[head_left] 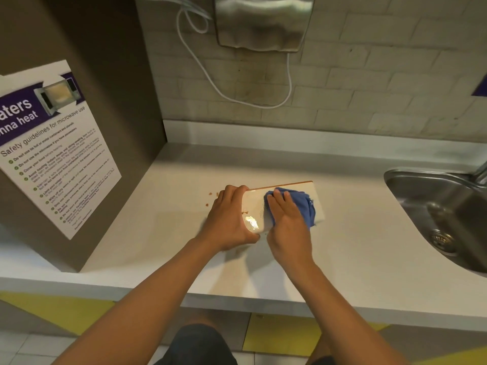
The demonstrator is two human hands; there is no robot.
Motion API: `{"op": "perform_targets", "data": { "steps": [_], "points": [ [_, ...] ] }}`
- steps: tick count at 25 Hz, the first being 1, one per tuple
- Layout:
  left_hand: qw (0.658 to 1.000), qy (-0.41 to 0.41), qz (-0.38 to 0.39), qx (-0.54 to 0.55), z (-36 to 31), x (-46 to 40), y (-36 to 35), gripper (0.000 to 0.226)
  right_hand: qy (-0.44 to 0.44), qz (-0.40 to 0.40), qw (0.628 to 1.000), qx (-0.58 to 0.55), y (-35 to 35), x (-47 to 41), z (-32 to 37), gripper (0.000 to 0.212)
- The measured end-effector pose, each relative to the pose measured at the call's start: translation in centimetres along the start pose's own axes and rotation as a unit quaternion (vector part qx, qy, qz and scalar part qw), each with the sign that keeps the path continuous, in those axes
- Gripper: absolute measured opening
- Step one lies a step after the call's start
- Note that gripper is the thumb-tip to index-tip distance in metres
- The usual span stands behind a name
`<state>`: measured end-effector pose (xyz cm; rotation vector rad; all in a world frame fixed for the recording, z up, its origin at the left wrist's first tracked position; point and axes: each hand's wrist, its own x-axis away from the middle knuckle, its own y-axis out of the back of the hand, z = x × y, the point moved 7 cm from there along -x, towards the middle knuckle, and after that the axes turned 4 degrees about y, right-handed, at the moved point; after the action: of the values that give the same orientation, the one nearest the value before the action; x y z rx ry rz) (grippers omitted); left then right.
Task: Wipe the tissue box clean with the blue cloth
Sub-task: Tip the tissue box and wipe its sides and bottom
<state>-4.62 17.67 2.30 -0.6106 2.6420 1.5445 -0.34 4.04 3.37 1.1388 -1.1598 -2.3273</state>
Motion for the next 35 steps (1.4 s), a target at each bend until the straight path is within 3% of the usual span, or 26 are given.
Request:
{"op": "perform_targets", "data": {
  "steps": [3, 5, 9, 12, 17, 20, 24, 27, 31, 33, 35],
  "points": [
    [1.000, -0.008, -0.009, -0.006, 0.0, 0.1, 0.2, 0.105, -0.035, -0.037, 0.998, -0.030, 0.9, -1.2, -2.4, 0.048],
    [1.000, -0.015, -0.013, -0.011, -0.1, 0.3, 0.1, 0.106, -0.069, -0.056, 0.996, 0.006, 1.8, -2.6, -3.8, 0.044],
    [0.999, -0.011, -0.027, -0.016, -0.4, 0.8, 0.0, 0.104, -0.065, -0.091, 0.994, 0.011, 3.5, -4.3, -3.6, 0.028],
    [0.999, -0.017, -0.034, -0.021, -0.7, 1.1, 0.1, 0.106, -0.047, -0.079, 0.995, 0.024, 3.7, -4.3, -3.7, 0.028],
    [1.000, -0.009, -0.008, -0.001, 0.3, 1.5, 0.0, 0.130, -0.052, -0.073, 0.995, 0.040, 3.5, -4.4, -3.3, 0.026],
    [1.000, 0.014, 0.000, 0.026, 1.4, 2.0, 0.0, 0.133, -0.046, -0.078, 0.995, 0.038, 3.4, -3.9, -3.5, 0.029],
    [0.994, 0.005, -0.007, 0.109, 1.6, 2.4, -0.1, 0.109, -0.058, -0.072, 0.995, 0.036, 2.6, -3.1, -4.1, 0.033],
    [0.993, 0.013, -0.002, 0.119, 1.6, 1.9, 0.0, 0.103, -0.091, -0.049, 0.995, 0.010, 1.9, -2.6, -3.9, 0.045],
    [0.990, 0.021, -0.009, 0.139, 1.8, 1.6, 0.1, 0.101, 0.014, 0.011, 0.999, -0.048, -1.7, 1.0, 2.0, 0.059],
    [0.990, 0.011, -0.007, 0.139, 2.0, 1.7, -0.3, 0.103, 0.040, 0.010, 0.995, -0.090, -3.3, 3.1, 3.2, 0.067],
    [0.991, 0.002, -0.008, 0.133, 2.0, 1.9, -0.6, 0.104, 0.061, -0.002, 0.997, -0.055, -2.7, 3.4, 2.8, 0.073]
  ]
}}
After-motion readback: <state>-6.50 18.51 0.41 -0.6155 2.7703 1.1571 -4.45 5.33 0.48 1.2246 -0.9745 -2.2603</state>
